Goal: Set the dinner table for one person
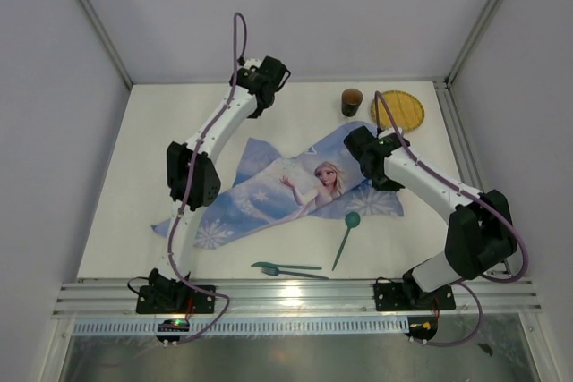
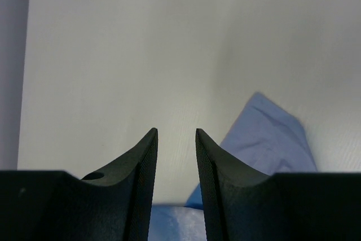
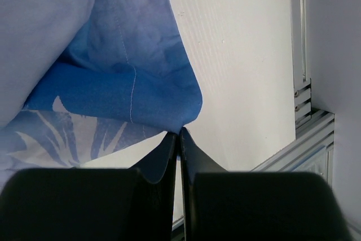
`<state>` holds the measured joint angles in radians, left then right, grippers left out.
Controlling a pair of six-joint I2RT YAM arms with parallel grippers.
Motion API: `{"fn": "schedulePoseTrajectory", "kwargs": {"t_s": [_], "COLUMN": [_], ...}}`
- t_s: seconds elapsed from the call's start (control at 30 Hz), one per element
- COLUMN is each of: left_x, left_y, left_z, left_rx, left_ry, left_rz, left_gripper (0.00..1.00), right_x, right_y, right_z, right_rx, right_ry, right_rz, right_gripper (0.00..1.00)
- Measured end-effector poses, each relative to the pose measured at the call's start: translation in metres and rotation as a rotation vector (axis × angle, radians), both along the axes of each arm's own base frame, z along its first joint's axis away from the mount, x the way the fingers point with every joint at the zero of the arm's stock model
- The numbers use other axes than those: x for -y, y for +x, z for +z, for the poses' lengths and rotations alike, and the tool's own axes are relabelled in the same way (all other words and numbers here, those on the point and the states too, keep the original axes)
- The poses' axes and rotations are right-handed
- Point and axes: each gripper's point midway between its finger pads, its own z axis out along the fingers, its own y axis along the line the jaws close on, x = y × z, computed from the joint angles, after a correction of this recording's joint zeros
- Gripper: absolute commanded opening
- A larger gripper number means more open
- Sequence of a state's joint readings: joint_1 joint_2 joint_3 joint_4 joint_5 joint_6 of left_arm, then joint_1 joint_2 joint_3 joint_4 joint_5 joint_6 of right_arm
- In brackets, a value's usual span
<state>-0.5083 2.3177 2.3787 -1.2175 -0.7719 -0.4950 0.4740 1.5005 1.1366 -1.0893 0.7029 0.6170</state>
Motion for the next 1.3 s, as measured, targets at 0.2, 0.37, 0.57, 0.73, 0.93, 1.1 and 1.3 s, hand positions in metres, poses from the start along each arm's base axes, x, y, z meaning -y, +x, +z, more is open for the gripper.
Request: {"fn": "schedulePoseTrajectory", "kwargs": {"t_s": [0.2, 0.37, 0.57, 0.73, 0.93, 1.1, 1.3], "left_x": [0.023, 0.076, 0.137, 0.164, 0.163, 0.155, 0.132], "left_y": [-0.015, -0.040, -0.081, -0.102, -0.100, -0.087, -0.051], "left_z": [-0.043, -0.086, -0.124, -0.144, -0.147, -0.138, -0.101], "left_rx": [-0.120, -0.249, -0.355, -0.401, -0.400, -0.361, -0.200], "left_ry": [-0.089, -0.192, -0.237, -0.218, -0.211, -0.163, 0.012], "left_rz": [-0.050, -0.167, -0.305, -0.366, -0.362, -0.357, -0.307], "left_gripper": [0.35, 0.36, 0.36, 0.35, 0.00, 0.00, 0.00], "right_x": [-0.005, -0.006, -0.009, -0.011, -0.014, -0.015, -0.016], "right_y": [-0.003, -0.002, 0.001, 0.003, 0.006, 0.008, 0.009], "right_z": [-0.012, -0.016, -0.021, -0.029, -0.032, -0.035, -0.037], "right_rx": [-0.029, -0.036, -0.043, -0.062, -0.070, -0.075, -0.072], "right_ry": [0.029, 0.029, 0.035, 0.034, 0.037, 0.038, 0.038], "right_rz": [0.017, 0.025, 0.032, 0.041, 0.055, 0.061, 0.062], "right_gripper": [0.07, 0.07, 0.07, 0.07, 0.07, 0.07, 0.07]}}
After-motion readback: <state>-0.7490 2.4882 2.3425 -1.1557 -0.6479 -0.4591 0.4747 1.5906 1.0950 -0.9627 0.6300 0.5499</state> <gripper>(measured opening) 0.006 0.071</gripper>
